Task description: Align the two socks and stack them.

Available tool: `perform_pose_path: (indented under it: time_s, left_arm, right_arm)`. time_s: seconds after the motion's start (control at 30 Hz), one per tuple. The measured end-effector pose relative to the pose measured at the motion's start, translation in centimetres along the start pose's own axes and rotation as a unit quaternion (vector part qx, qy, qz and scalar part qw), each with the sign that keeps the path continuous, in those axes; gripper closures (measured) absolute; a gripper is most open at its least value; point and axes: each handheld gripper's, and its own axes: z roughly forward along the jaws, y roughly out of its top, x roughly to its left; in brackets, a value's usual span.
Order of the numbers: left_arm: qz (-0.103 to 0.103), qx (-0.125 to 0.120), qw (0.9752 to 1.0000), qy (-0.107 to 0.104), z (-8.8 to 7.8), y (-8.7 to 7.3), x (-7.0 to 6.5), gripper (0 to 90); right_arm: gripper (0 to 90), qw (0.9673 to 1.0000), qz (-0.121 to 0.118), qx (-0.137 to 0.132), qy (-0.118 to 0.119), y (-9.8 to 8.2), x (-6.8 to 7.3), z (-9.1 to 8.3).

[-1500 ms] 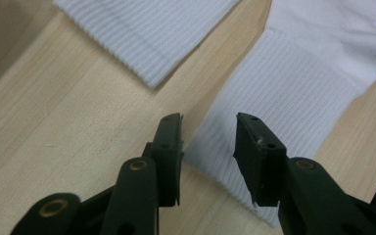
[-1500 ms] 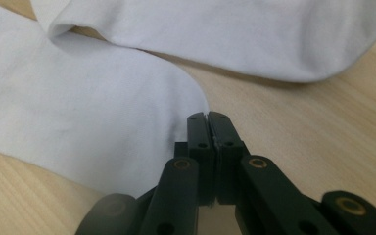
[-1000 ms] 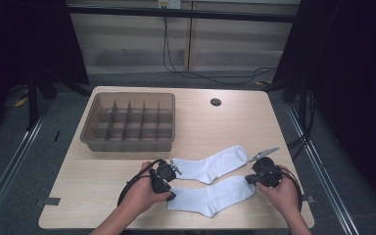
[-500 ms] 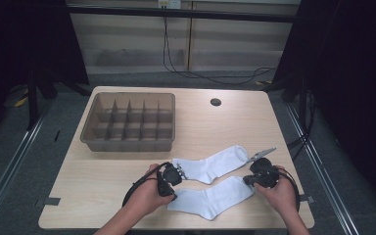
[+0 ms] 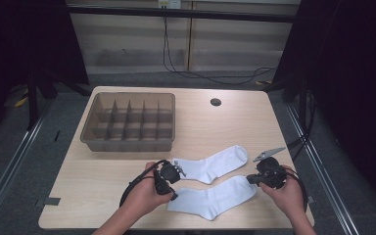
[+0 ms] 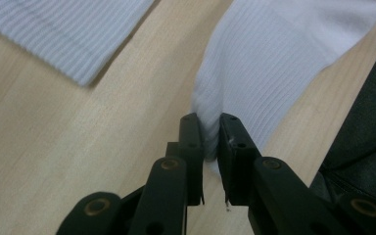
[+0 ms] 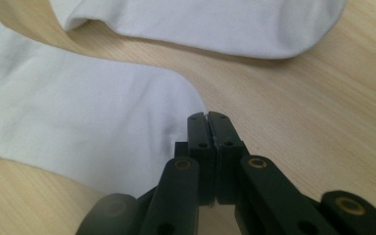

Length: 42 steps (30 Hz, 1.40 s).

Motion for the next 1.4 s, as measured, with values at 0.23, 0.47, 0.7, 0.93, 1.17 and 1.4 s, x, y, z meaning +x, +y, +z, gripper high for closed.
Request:
perform_pose_path:
  time_s: [0.23, 0.47, 0.7, 0.93, 1.17, 1.4]
  left_arm:
    - [-0.01, -0.009, 0.9997, -0.019, -1.9, 0.5, -0.5, 81.6]
    - [-0.017, -0.031, 0.9992, -0.017, -4.1, 1.6, 0.5, 81.5]
    - [-0.045, -0.043, 0.998, -0.011, -5.8, 3.1, 2.6, 81.5]
    - [-0.067, -0.033, 0.9972, 0.004, -5.5, 4.9, 5.3, 81.6]
    - [-0.096, -0.018, 0.9945, 0.038, -1.5, 5.4, 7.3, 81.0]
    - [-0.096, -0.001, 0.9946, 0.041, 0.7, 4.9, 7.5, 80.5]
  right_arm:
    - [89.7, 0.9999, -0.007, -0.007, 0.008, 0.3, 0.1, -1.8]
    - [89.7, 0.9998, -0.007, -0.016, 0.004, 1.3, -0.5, -4.3]
    - [89.7, 0.9992, 0.014, -0.033, 0.02, 3.5, -2.4, -5.1]
    - [89.7, 0.9994, 0.018, -0.027, 0.011, 6.9, -3.9, -4.4]
    - [89.6, 0.9991, 0.04, -0.01, -0.007, 8.8, -5.2, -0.3]
    - [89.2, 0.9983, 0.027, 0.038, -0.034, 8.5, -5.1, 2.9]
